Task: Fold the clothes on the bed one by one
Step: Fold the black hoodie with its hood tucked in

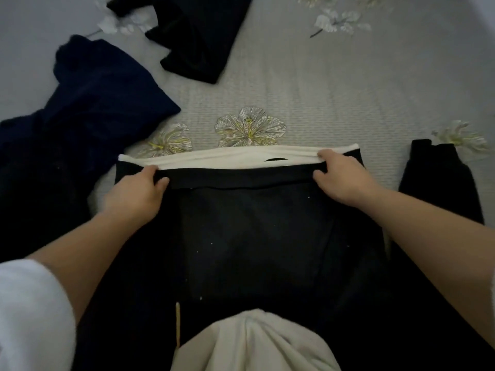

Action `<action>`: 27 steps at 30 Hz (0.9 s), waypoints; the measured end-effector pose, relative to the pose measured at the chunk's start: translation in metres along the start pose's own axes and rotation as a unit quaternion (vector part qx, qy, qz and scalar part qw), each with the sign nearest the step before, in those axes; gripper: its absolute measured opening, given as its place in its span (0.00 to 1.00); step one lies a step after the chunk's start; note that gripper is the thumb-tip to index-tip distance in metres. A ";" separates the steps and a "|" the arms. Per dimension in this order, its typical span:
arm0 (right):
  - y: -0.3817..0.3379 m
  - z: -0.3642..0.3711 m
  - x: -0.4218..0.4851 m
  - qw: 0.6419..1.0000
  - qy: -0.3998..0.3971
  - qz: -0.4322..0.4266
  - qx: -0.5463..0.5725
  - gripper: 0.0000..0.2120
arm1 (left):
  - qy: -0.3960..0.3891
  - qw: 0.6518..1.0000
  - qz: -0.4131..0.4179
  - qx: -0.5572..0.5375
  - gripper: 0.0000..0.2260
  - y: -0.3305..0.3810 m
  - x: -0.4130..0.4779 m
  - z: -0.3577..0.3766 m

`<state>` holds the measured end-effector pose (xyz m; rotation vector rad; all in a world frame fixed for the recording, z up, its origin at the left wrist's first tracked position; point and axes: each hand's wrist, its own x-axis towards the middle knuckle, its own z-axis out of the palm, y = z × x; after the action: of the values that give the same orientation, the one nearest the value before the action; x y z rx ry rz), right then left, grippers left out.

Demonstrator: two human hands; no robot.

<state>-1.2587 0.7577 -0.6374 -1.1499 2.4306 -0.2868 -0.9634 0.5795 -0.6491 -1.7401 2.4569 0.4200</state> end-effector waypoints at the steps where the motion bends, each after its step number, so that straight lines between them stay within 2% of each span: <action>1: 0.001 0.002 0.003 0.999 -0.007 0.007 -0.040 0.16 | 0.006 1.000 0.004 0.021 0.17 -0.003 0.003 -0.001; 3: 0.006 0.004 0.003 0.995 0.003 0.001 -0.099 0.15 | 0.026 0.999 0.021 0.041 0.16 -0.009 0.004 -0.002; 6: 0.013 -0.002 0.001 0.997 -0.018 -0.009 -0.080 0.19 | 0.004 1.000 0.012 0.016 0.20 -0.012 0.006 -0.013; 8: 0.015 -0.008 0.001 0.996 -0.030 -0.005 -0.082 0.16 | -0.014 1.000 0.011 0.018 0.16 -0.012 0.010 -0.018; 11: 0.019 -0.014 -0.003 0.990 0.035 -0.070 -0.115 0.11 | 0.065 0.996 0.067 -0.013 0.10 -0.025 0.011 -0.020; 13: 0.023 -0.020 -0.012 0.992 0.099 -0.075 -0.030 0.07 | 0.129 0.981 0.086 -0.120 0.12 -0.039 0.009 -0.023; 15: 0.024 -0.028 -0.019 0.982 0.149 -0.041 0.107 0.10 | 0.169 0.956 0.070 -0.229 0.16 -0.053 0.010 -0.030; 19: 0.010 -0.032 -0.004 0.950 0.186 0.018 0.252 0.11 | 0.212 0.934 0.004 -0.289 0.18 -0.053 0.031 -0.039; 22: -0.004 -0.019 0.023 0.914 0.214 0.062 0.340 0.10 | 0.216 0.923 -0.042 -0.316 0.12 -0.032 0.047 -0.037; 23: -0.008 -0.012 0.028 0.919 0.210 0.069 0.327 0.07 | 0.208 0.923 -0.054 -0.320 0.10 -0.025 0.050 -0.031; 24: -0.009 -0.003 0.031 0.939 0.186 0.071 0.279 0.06 | 0.190 0.932 -0.059 -0.304 0.07 -0.018 0.049 -0.021; 25: -0.009 0.009 0.031 0.968 0.130 0.064 0.205 0.16 | 0.160 0.951 -0.055 -0.258 0.08 -0.010 0.045 -0.009; 26: -0.007 0.021 0.026 0.990 0.052 0.049 0.117 0.28 | 0.105 0.973 -0.042 -0.199 0.13 -0.005 0.038 0.005; 27: -0.005 0.031 0.021 0.999 -0.003 0.025 0.037 0.36 | 0.035 0.990 -0.022 -0.138 0.20 -0.001 0.027 0.019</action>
<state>-1.2526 0.7384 -0.6690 -1.0552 2.4182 -0.3524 -0.9735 0.5603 -0.6735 -1.9380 2.5025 0.7379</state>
